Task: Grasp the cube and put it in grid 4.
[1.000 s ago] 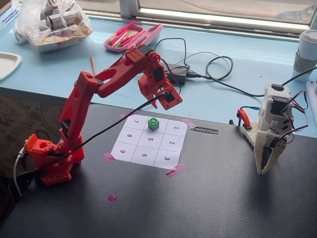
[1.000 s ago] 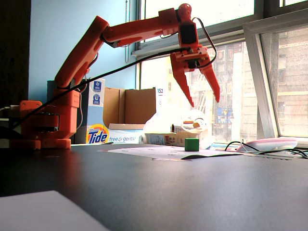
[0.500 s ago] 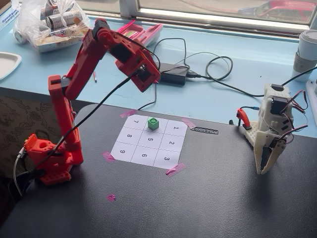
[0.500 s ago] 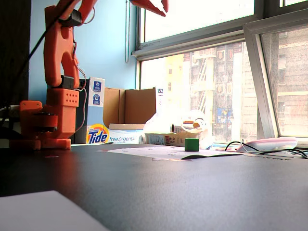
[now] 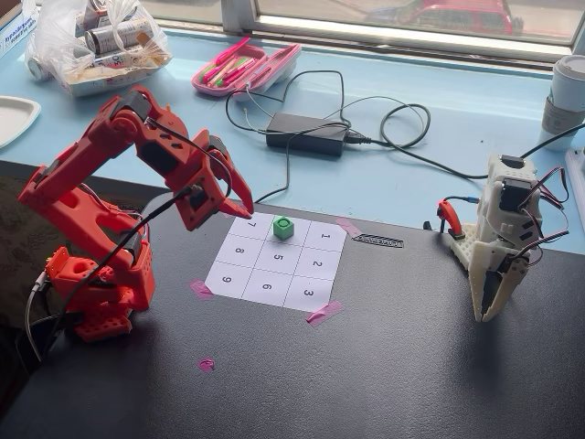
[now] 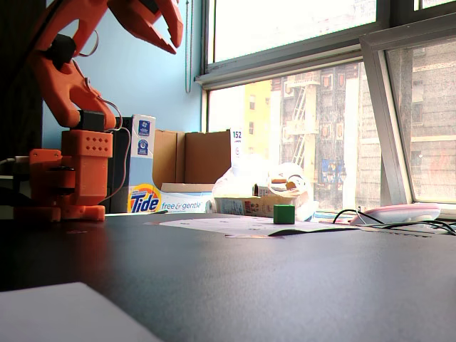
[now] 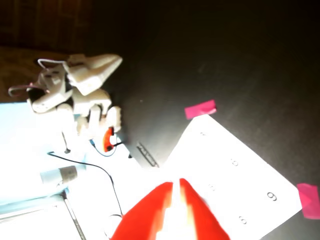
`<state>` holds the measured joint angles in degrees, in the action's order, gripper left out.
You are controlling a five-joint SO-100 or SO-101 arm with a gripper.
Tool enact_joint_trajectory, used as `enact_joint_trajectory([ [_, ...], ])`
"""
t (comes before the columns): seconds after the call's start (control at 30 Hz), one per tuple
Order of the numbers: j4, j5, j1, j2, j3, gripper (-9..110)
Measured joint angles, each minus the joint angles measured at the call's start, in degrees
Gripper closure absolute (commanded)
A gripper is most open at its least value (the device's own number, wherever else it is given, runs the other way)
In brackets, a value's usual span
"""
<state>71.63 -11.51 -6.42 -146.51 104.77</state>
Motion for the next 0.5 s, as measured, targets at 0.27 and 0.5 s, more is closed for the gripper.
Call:
enact_joint_trajectory([
  [0.27,-22.9,-1.3,2.2,-15.1,34.8,101],
  [0.5,-29.5,4.7,5.3,-23.5,51.2,101],
])
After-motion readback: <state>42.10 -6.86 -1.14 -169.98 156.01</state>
